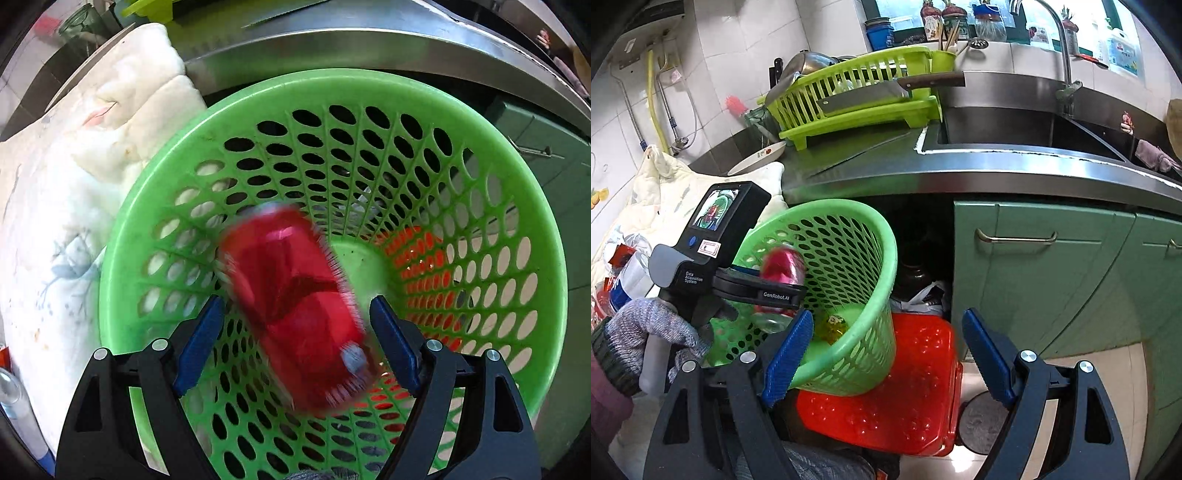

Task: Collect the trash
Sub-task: 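Carry the Coca-Cola can over the green basket and open the left tool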

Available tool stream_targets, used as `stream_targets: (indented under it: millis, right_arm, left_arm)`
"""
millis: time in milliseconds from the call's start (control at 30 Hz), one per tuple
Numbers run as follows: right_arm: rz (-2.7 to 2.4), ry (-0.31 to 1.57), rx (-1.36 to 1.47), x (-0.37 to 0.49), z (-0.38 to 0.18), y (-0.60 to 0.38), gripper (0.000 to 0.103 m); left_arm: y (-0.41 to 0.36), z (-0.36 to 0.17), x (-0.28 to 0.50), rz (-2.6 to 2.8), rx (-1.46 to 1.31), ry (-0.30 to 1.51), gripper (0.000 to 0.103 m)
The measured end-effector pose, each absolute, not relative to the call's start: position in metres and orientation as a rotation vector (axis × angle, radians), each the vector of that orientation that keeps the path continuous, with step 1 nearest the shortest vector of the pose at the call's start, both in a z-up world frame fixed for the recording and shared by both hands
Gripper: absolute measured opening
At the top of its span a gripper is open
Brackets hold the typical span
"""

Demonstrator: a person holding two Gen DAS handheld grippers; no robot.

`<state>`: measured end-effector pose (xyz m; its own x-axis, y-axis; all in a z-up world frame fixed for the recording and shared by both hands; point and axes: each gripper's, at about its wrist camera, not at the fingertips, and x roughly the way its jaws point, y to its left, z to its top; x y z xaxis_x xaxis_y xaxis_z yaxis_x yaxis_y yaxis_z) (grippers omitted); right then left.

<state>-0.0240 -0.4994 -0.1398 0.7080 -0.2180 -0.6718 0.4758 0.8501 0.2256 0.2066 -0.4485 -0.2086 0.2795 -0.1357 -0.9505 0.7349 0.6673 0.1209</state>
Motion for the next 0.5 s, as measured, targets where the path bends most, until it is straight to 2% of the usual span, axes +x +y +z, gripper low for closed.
stream_targets:
  millis: [200,500]
  right_arm:
    - [-0.396,0.687,0.4,-0.026,-0.141,-0.497,0.08]
    - [-0.372,0.664,0.372,-0.028,-0.125,-0.481,0.08]
  left_arm:
    - [-0.445,-0.206,0.213,-0.647,0.596,1.129,0.084]
    - [-0.401,-0.148,0.184,-0.685,0.489,1.059,0.084]
